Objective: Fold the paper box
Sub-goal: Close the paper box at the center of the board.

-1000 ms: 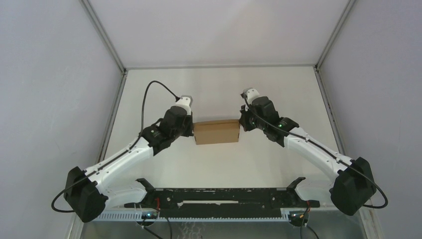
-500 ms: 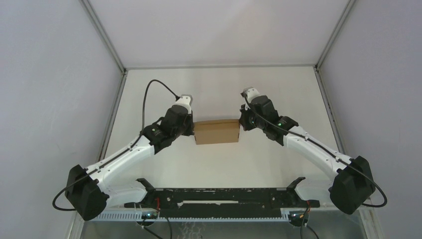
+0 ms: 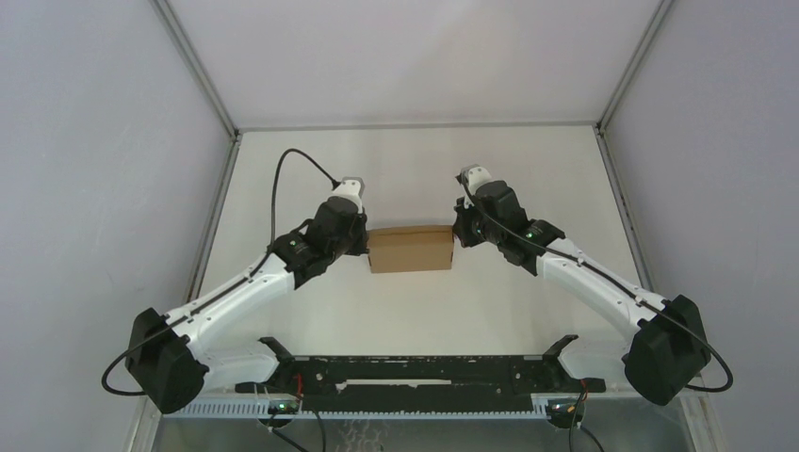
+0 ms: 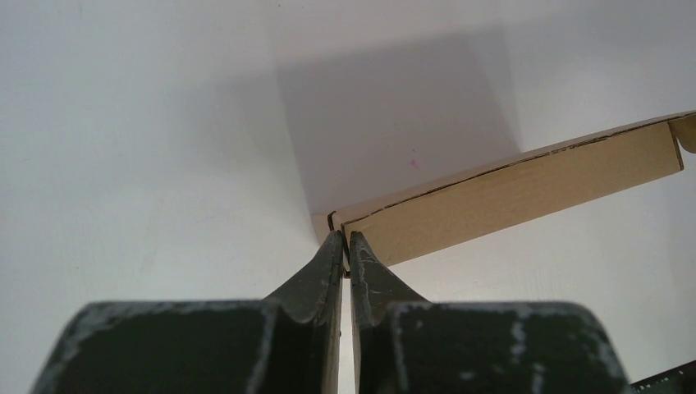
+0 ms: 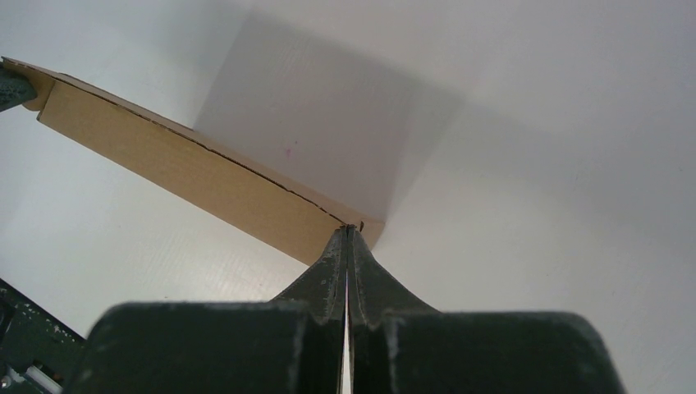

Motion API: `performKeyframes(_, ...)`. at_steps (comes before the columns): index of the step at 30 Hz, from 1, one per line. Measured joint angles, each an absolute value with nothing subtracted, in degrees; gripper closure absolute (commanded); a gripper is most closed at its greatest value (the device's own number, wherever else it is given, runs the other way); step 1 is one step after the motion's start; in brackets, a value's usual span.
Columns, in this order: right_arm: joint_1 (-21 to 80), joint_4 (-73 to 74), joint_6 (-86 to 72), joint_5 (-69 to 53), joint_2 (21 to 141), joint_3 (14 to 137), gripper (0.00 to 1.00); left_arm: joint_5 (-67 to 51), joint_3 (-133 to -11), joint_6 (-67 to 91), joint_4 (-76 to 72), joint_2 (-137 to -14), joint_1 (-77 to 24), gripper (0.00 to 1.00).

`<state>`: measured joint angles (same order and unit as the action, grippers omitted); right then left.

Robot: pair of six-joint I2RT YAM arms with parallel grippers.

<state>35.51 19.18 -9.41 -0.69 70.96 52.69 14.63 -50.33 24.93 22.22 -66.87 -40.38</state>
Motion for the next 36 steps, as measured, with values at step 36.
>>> performKeyframes(36, 35.40, 20.40, -11.18, -0.93, 71.31, 53.43, 1.00, 14.85, -50.37, 25.56, 22.15, -67.20, -40.38, 0.92)
